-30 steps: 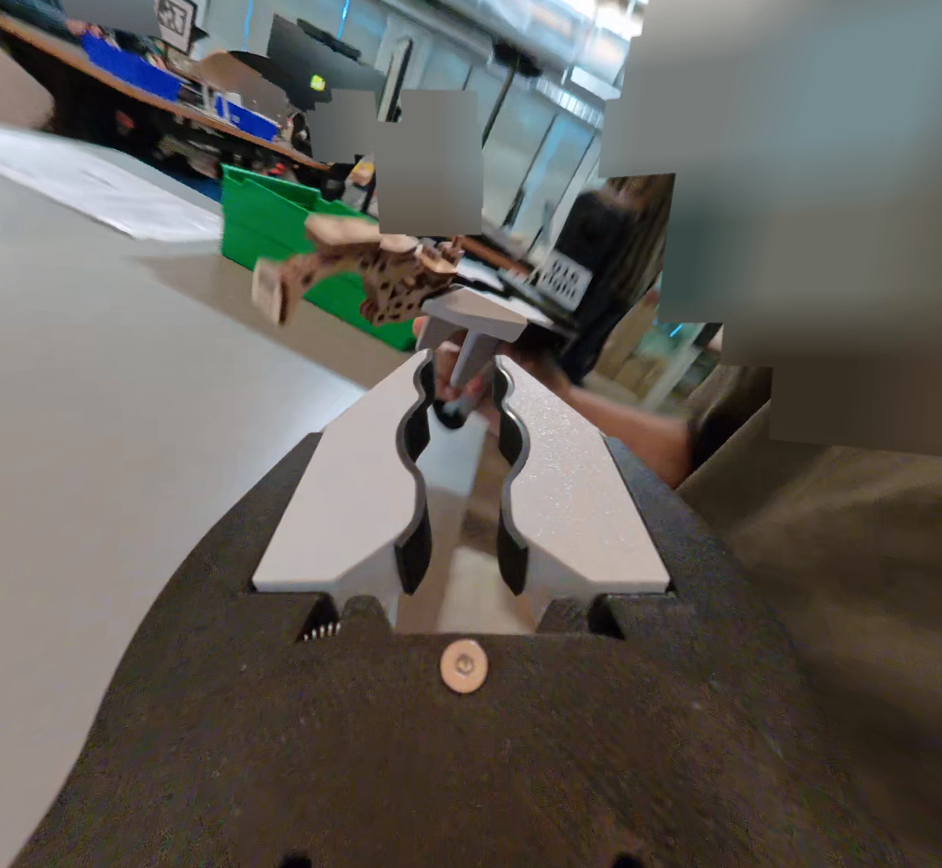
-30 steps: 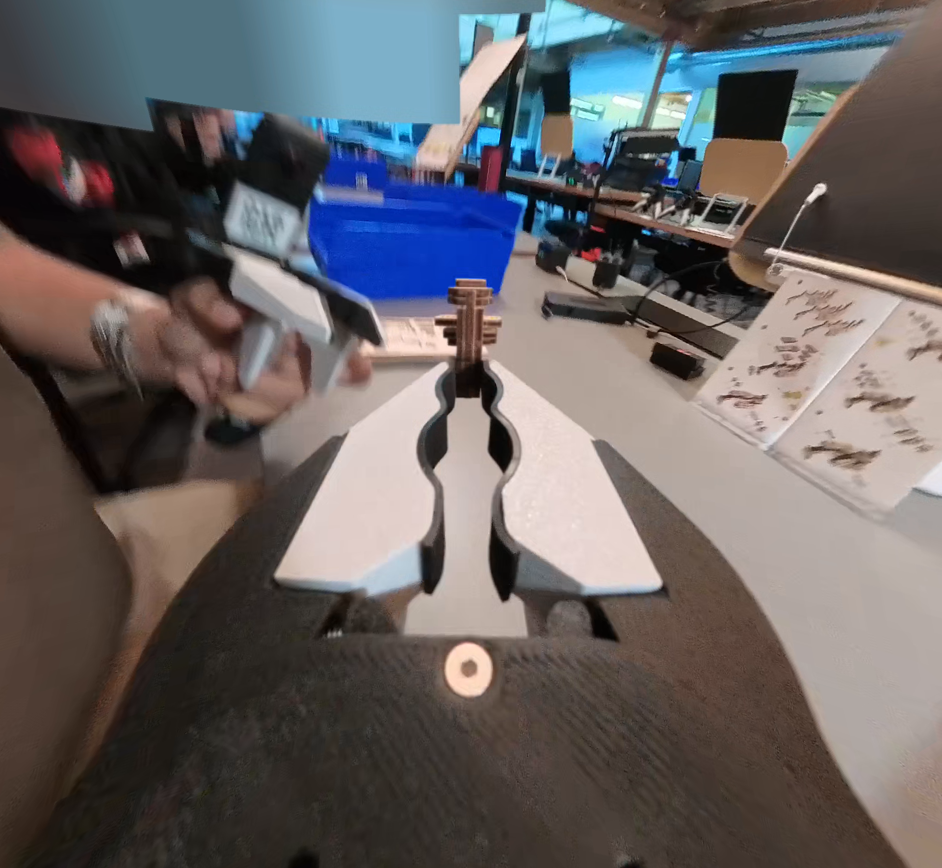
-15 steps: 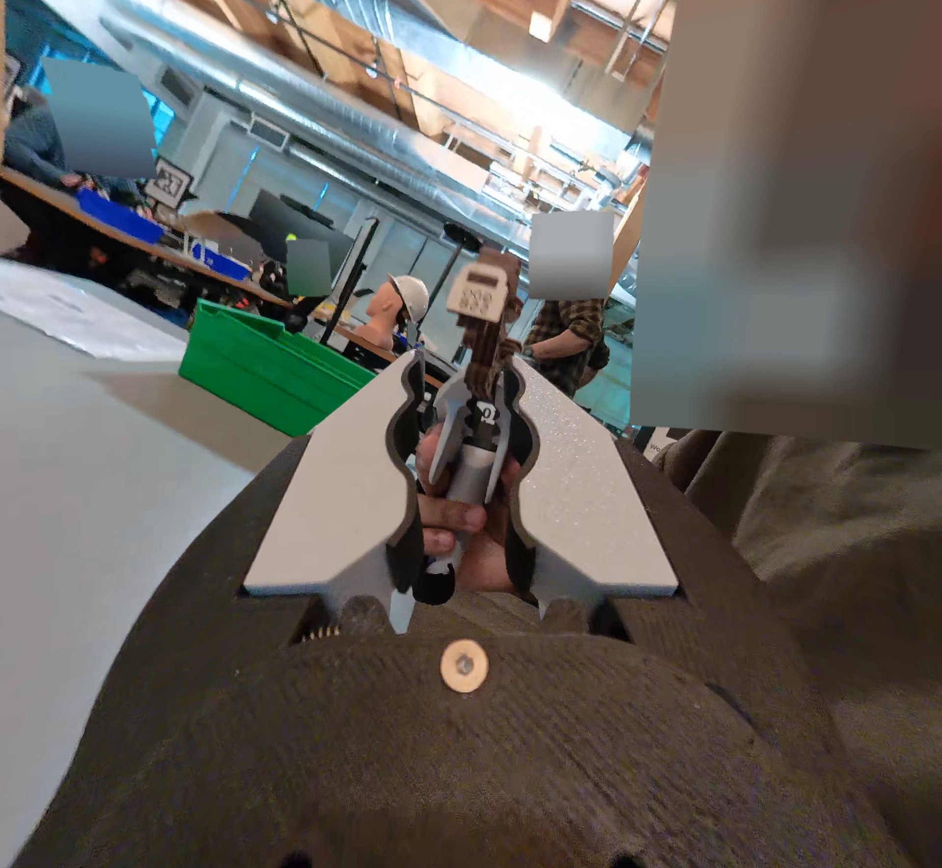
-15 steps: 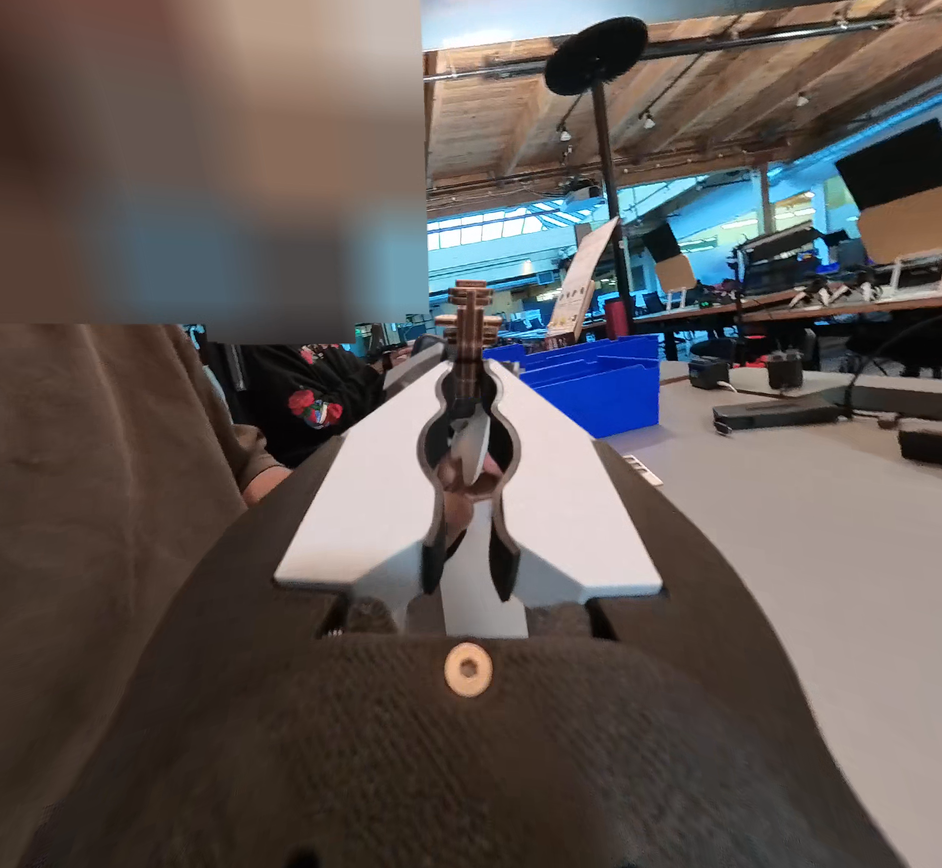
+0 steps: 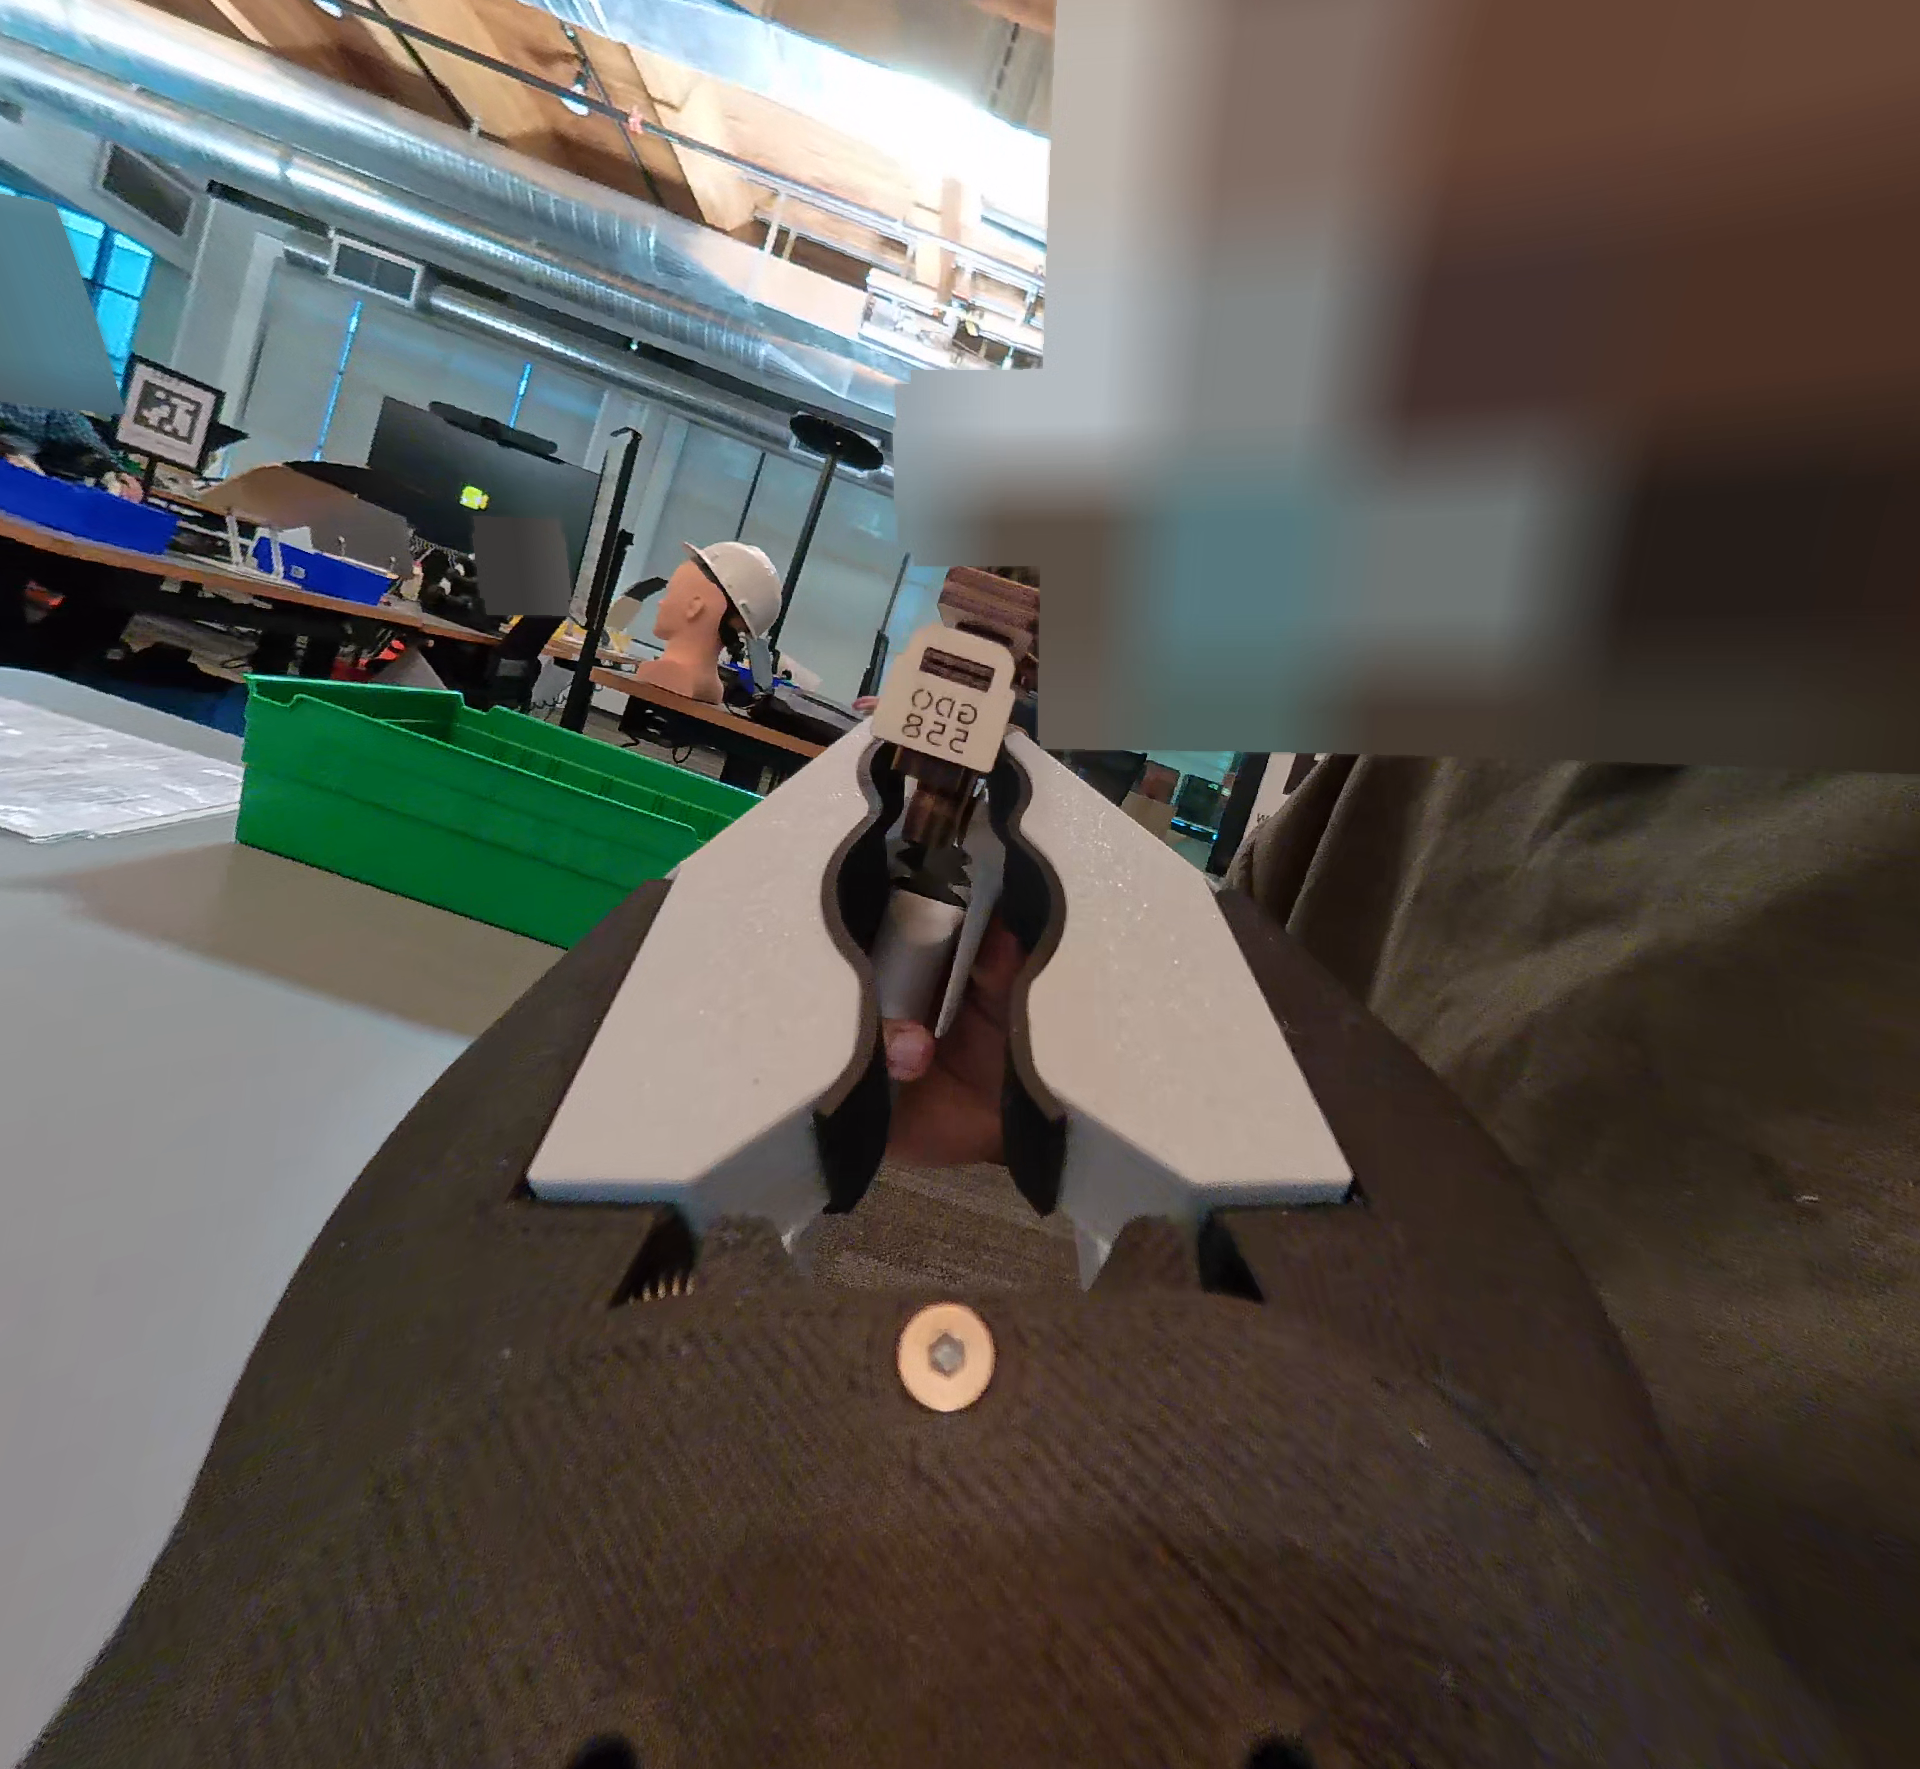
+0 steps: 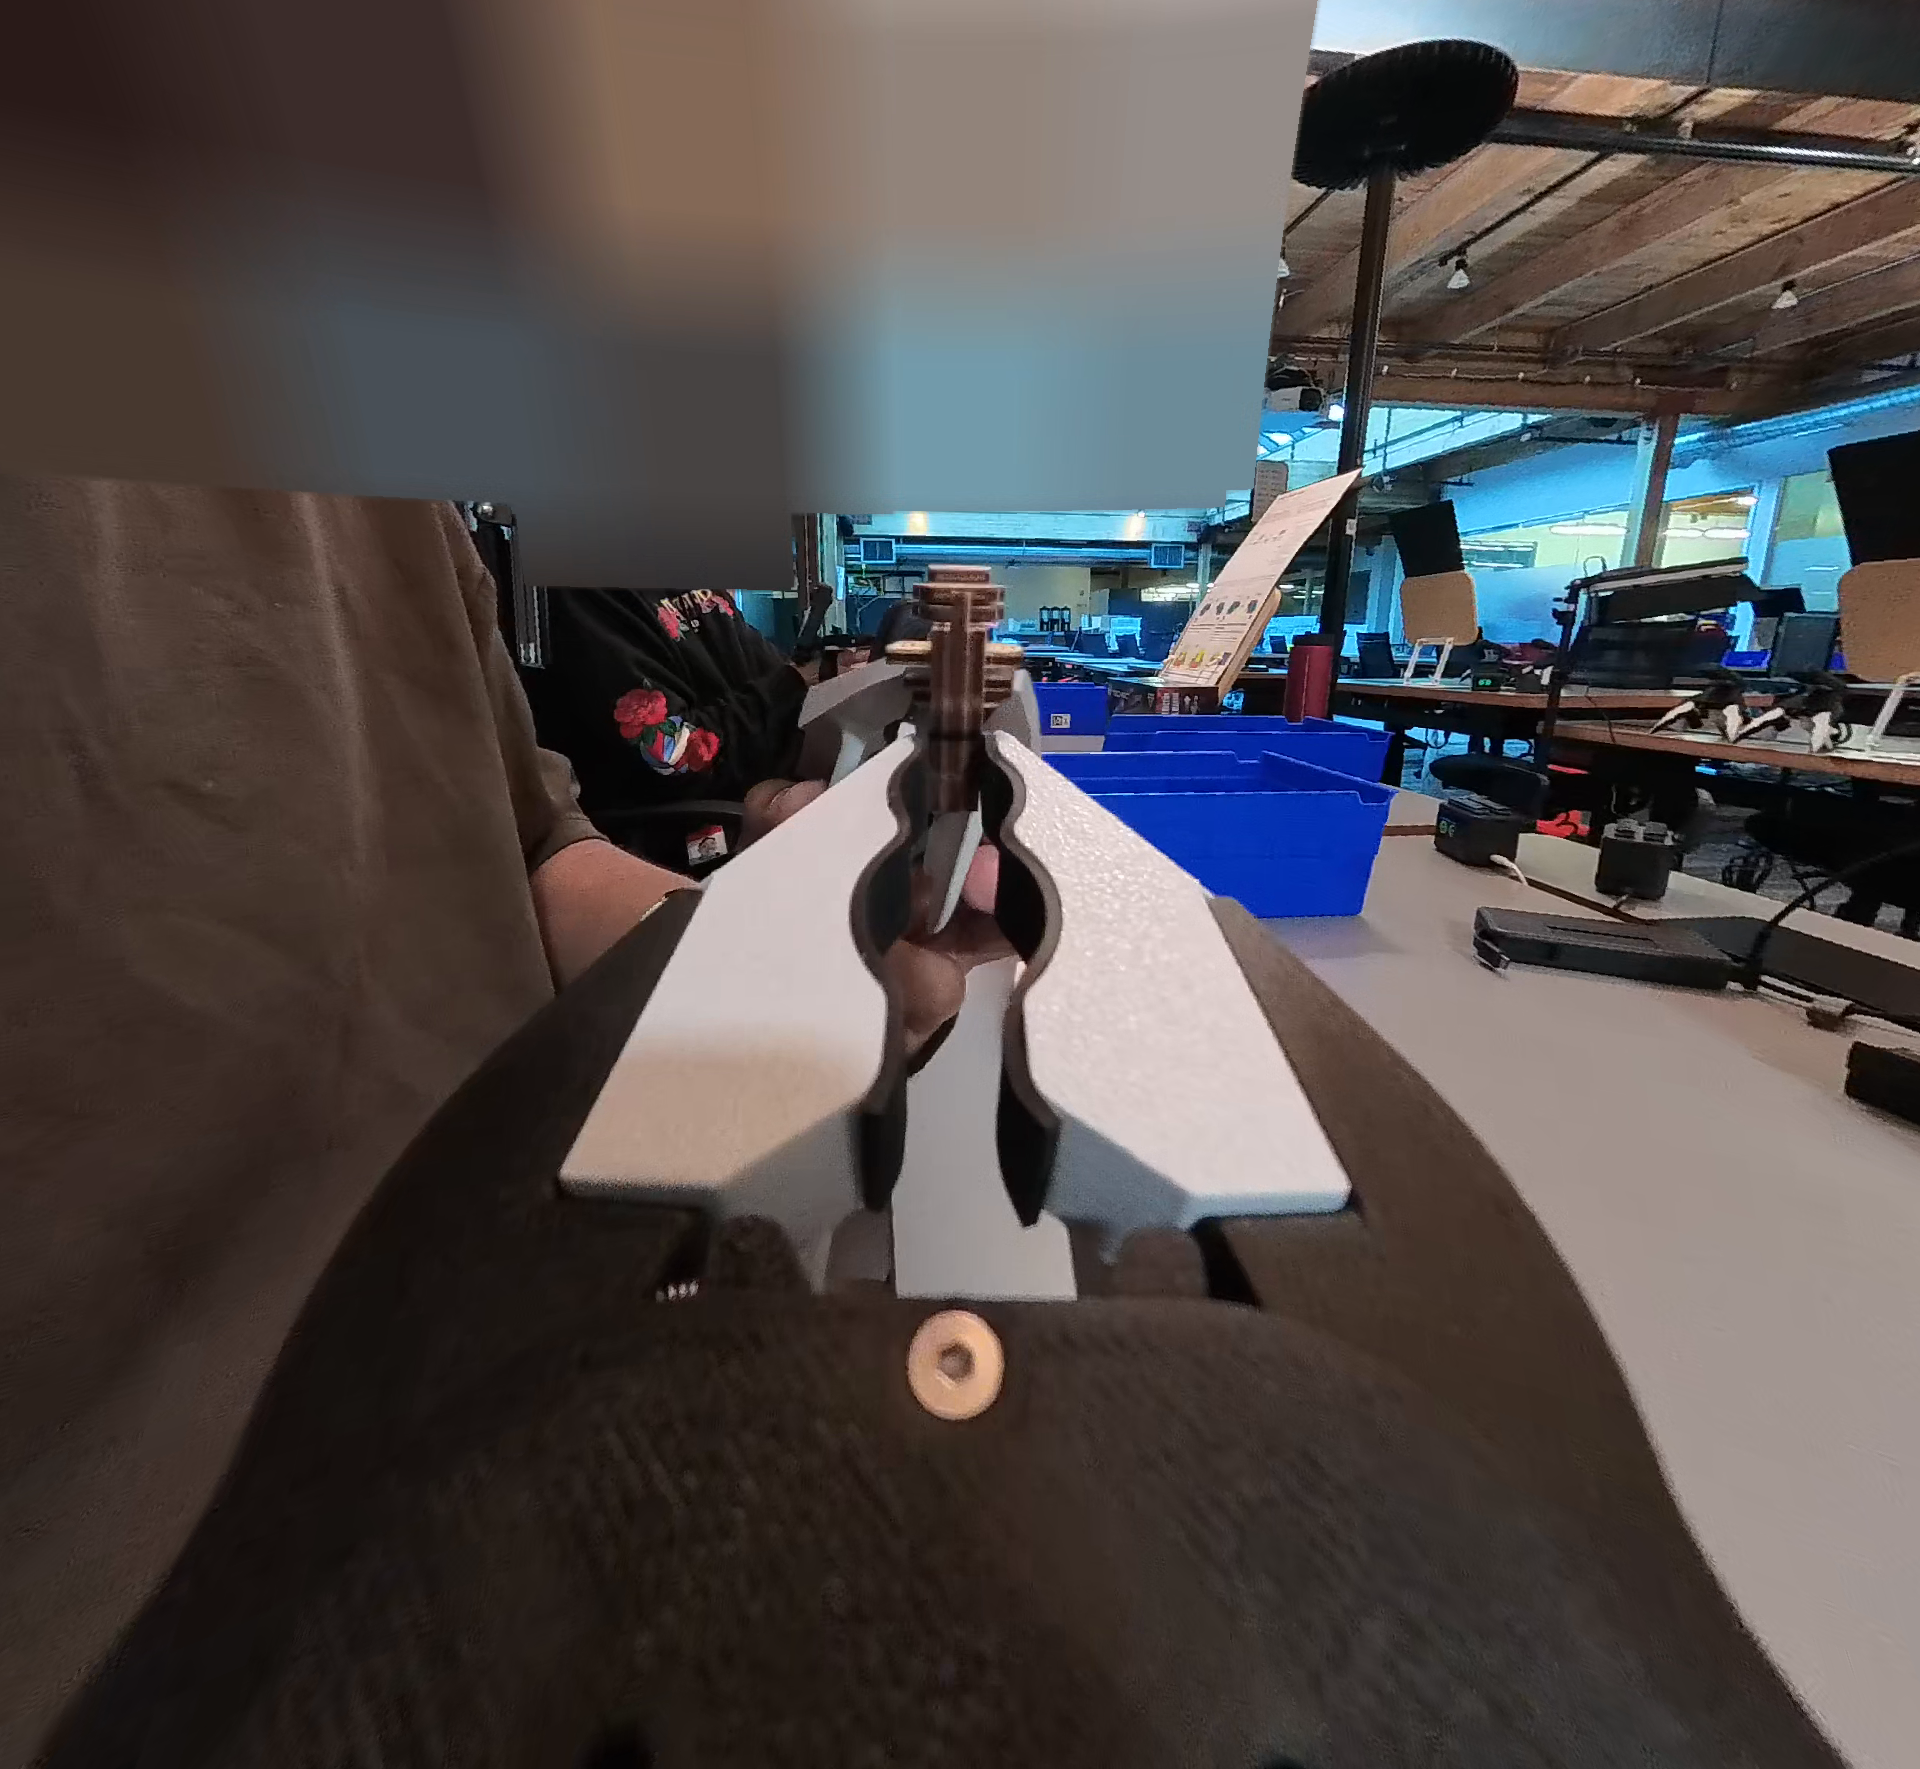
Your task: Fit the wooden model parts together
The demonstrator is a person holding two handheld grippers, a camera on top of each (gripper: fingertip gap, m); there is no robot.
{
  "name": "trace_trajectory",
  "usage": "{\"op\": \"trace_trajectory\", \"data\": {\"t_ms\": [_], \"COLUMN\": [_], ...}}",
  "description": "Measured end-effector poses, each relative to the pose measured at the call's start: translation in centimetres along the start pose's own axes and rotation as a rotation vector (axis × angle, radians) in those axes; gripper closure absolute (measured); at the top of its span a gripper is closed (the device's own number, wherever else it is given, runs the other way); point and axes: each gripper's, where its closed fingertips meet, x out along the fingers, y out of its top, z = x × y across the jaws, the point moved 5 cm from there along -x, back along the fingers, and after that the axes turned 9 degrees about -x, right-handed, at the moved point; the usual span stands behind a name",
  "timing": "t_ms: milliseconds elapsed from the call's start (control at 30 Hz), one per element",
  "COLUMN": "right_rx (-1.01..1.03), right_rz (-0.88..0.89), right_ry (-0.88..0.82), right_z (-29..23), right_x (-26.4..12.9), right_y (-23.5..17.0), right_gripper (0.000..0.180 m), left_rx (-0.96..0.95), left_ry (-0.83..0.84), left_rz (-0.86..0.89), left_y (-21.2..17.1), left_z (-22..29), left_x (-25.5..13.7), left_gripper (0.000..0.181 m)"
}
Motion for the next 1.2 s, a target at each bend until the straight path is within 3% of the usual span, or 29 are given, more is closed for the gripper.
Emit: {"op": "trace_trajectory", "data": {"t_ms": [933, 1200], "right_rx": [0.009, 0.059], "right_rz": [-0.038, 0.018], "right_ry": [0.079, 0.039], "right_z": [-0.26, 0.07], "right_x": [-0.46, -0.52], "right_y": [-0.72, -0.17], "right_gripper": [0.172, 0.16], "left_rx": [0.064, 0.016], "left_ry": [-0.037, -0.049], "left_rz": [-0.096, -0.083], "left_y": [-0.6, -0.78], "left_z": [-0.39, -0.52], "left_x": [-0.5, -0.42], "left_gripper": [0.168, 0.168]}}
